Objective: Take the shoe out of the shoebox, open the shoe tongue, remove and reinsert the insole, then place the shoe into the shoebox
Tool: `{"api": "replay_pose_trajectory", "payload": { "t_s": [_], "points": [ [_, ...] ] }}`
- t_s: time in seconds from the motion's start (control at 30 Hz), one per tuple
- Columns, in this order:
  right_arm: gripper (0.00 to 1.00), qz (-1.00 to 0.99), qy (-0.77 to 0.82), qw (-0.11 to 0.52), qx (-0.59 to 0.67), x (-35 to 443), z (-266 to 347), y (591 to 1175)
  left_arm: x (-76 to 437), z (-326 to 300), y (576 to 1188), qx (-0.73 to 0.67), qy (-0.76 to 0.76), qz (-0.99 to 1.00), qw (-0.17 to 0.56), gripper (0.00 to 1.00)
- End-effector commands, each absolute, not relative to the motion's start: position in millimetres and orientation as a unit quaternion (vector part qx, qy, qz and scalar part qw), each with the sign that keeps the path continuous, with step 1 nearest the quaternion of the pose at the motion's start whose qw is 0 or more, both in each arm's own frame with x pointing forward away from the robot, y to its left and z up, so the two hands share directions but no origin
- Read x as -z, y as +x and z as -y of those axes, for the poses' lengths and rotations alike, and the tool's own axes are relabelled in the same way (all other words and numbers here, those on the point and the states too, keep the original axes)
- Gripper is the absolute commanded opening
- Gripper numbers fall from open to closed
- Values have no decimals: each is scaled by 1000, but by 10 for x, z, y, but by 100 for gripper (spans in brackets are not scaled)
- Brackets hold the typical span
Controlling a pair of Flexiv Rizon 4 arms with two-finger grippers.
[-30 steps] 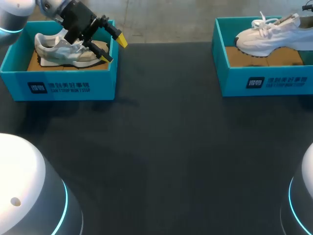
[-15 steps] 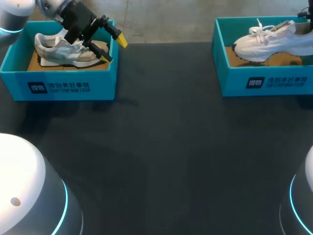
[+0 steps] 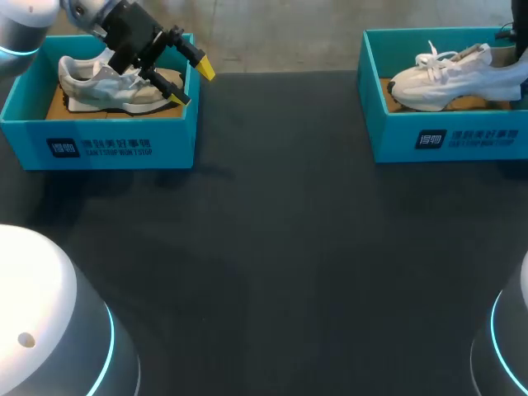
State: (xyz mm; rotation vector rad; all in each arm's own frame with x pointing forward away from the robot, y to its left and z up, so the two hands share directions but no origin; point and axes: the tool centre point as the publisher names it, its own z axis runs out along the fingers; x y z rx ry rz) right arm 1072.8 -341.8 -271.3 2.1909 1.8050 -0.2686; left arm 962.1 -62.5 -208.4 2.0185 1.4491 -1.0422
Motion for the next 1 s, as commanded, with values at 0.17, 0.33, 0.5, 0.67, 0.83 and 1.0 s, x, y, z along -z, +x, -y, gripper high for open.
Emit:
{"api": "replay_pose_trajectory", "payload": {
  "t_s": [0.17,0.33,0.5,0.67,0.83,1.0],
  "points": [
    [0,-618,767,147,93,2834,3433,10814,2078,625,9625,376,731,-524,221,100],
    [0,-613,771,146,89,2926,3426,10840,2078,625,9625,376,731,-524,221,100],
    [0,-612,773,144,91,3056,3432,10866,2078,625,9625,376,731,-524,221,100],
    [0,-610,774,139,93,3065,3430,10836,2078,625,9625,376,731,-524,221,100],
    [0,-609,776,136,92,3126,3428,10829,2078,625,9625,376,731,-524,221,100],
    [0,-608,779,130,89,3182,3436,10832,2078,625,9625,376,731,-524,221,100]
  ]
}}
